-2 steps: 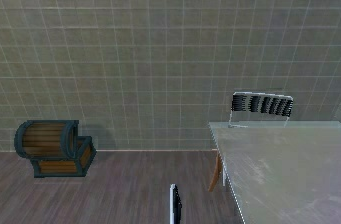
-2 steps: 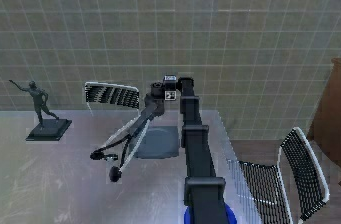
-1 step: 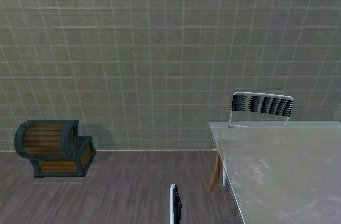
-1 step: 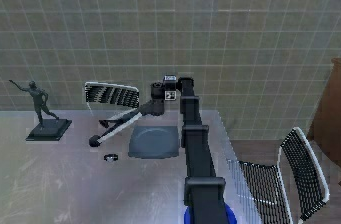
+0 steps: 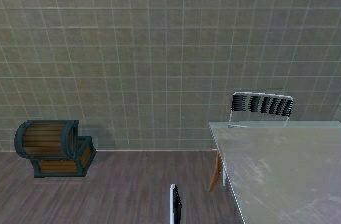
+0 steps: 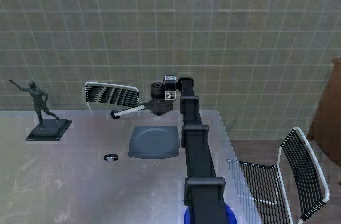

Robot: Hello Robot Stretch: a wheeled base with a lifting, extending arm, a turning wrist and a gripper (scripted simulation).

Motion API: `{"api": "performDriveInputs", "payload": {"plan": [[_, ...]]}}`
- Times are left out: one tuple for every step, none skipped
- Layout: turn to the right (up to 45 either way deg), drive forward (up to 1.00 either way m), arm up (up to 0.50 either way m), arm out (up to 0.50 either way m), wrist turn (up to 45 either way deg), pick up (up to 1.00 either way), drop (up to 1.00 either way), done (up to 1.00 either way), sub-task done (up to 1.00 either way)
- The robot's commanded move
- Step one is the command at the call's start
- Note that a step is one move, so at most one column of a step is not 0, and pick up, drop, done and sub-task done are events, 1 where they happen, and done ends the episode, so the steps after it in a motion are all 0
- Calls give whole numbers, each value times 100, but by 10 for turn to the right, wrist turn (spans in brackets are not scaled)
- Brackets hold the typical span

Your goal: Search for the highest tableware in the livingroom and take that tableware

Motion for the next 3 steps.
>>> {"api": "performDriveInputs", "payload": {"plan": [[0,0,0,0,360,0,0,0,0],[0,0,-30,0,0,0,0,0,0],[0,0,0,0,0,100,0,0,0]]}}
